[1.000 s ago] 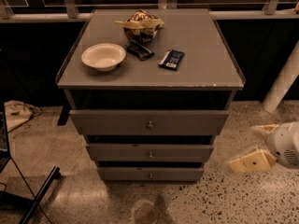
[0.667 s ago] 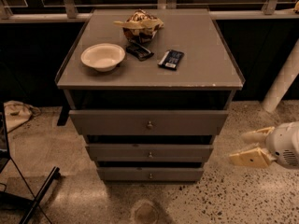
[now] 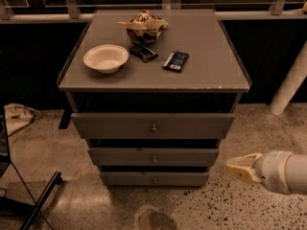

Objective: Open bottom drawer

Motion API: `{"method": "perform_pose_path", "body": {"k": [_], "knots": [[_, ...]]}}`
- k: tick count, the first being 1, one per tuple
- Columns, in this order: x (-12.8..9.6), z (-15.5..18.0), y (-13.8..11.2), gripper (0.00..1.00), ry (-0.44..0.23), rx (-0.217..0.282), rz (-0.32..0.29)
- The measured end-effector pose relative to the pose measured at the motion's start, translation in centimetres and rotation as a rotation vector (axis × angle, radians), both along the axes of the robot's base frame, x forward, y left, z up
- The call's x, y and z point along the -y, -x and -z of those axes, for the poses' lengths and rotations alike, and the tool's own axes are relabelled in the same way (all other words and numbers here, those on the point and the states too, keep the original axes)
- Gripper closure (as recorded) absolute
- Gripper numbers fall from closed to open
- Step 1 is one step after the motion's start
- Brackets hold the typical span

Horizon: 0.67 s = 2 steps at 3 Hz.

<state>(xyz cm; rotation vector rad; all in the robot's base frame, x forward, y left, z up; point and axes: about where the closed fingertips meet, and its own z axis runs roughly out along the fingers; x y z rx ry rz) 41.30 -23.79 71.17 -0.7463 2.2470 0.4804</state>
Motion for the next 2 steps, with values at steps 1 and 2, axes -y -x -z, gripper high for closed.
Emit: {"method": "perform_pose_path", "body": {"k": [1, 2], "knots": [[-1.5, 5.3, 0.9, 1.0, -0.1, 0.045, 0.079], [-1.4, 8.7, -0.5, 1.0, -0.152, 0.157, 0.166]]}}
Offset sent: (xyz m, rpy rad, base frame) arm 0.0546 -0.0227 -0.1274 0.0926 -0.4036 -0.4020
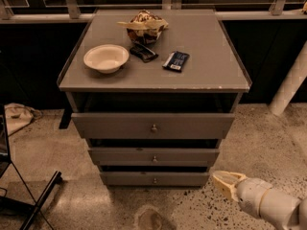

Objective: Open bottom drawer

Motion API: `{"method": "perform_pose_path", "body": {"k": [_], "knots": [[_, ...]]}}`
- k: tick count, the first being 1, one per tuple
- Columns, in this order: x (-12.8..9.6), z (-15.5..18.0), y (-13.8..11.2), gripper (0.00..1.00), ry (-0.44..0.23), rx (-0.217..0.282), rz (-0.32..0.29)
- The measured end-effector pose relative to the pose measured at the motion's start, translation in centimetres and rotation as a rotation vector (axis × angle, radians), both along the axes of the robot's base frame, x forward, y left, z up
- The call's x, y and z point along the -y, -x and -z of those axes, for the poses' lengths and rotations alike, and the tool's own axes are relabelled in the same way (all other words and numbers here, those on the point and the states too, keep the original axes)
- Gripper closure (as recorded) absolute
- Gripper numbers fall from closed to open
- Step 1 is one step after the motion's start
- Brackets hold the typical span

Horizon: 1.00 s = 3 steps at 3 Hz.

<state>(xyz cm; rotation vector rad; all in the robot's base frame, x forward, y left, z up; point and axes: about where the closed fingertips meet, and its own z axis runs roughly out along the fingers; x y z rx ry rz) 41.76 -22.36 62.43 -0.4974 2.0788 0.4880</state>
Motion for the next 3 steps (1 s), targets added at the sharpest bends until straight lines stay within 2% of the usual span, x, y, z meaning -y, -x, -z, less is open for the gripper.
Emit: {"method": "perform_pose_path", "body": {"k": [1, 2, 3], "knots": [[-1.2, 1.1, -1.4, 1.0, -0.002, 0.054, 0.016], [-1.3, 1.1, -1.4, 1.0, -0.003, 0.053, 0.014], [-1.3, 2.4, -1.4, 1.0, -0.032, 0.036, 0.011]]}}
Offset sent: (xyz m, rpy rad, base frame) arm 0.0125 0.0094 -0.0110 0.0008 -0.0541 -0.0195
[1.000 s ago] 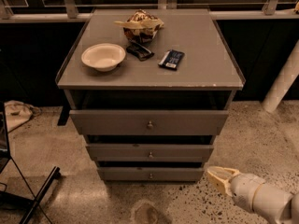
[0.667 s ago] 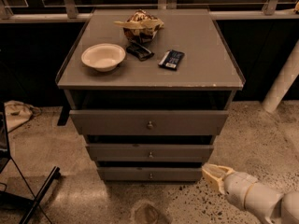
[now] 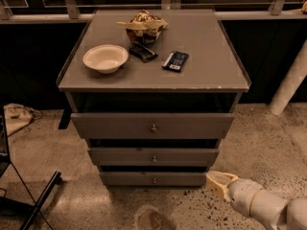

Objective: Open bottom drawer

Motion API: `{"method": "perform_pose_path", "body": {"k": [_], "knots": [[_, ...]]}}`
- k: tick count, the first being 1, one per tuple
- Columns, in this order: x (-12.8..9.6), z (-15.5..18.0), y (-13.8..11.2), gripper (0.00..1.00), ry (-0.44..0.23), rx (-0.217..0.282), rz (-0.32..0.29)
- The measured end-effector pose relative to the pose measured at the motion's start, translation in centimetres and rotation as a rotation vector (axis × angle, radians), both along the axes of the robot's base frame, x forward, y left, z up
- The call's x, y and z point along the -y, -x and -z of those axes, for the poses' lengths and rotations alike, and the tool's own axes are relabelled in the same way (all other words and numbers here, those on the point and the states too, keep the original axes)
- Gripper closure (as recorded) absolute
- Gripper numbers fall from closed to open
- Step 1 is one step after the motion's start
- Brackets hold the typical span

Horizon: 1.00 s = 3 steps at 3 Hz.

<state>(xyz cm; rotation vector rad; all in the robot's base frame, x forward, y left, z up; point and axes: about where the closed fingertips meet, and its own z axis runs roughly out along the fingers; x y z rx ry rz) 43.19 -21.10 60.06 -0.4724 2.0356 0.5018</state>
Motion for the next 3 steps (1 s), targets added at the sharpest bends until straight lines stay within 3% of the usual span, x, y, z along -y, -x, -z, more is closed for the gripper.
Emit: {"method": "perform_pose_path", "body": {"k": [2, 3], "knots": [[0.4, 12.7, -0.1, 1.0, -0.263, -0.182, -0.073], [0.1, 17.9, -0.4, 1.0, -0.345, -0.235, -0.073]]}}
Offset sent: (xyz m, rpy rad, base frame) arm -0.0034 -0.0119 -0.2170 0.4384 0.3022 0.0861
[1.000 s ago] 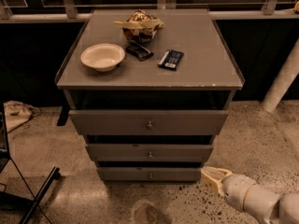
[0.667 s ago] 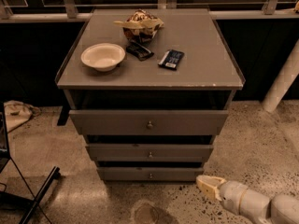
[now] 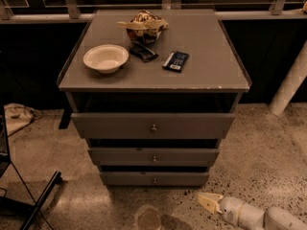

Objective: Open bottom drawer

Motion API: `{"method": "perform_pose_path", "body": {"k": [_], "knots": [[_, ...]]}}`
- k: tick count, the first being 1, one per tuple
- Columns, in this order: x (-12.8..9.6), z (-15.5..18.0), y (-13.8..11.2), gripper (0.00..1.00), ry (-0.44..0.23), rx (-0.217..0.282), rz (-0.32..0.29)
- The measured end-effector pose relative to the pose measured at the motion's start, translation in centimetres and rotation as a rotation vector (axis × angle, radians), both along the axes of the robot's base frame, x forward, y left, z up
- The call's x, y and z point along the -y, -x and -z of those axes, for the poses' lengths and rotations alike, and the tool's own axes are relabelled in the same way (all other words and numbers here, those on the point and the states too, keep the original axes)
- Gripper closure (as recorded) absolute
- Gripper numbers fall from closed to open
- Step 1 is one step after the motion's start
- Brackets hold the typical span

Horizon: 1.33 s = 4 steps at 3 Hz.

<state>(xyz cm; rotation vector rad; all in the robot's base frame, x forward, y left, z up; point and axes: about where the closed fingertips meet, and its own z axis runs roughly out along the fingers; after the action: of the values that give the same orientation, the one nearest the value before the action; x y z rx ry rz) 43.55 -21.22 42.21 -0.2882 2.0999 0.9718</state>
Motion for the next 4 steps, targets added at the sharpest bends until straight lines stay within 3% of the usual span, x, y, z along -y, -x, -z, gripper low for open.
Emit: {"method": "perform_pose_path", "body": {"k": [1, 2, 3, 4], "knots": [[-0.4, 4.2, -0.7, 1.0, -0.04, -0.053, 0.005], [-0.5, 4.5, -0.8, 1.0, -0.044, -0.049, 0.012], [-0.1, 7.1, -2.5, 1.0, -0.064, -0.026, 0.066], [0.9, 11.8, -6.2, 1.0, -0.085, 0.012, 0.173]]}}
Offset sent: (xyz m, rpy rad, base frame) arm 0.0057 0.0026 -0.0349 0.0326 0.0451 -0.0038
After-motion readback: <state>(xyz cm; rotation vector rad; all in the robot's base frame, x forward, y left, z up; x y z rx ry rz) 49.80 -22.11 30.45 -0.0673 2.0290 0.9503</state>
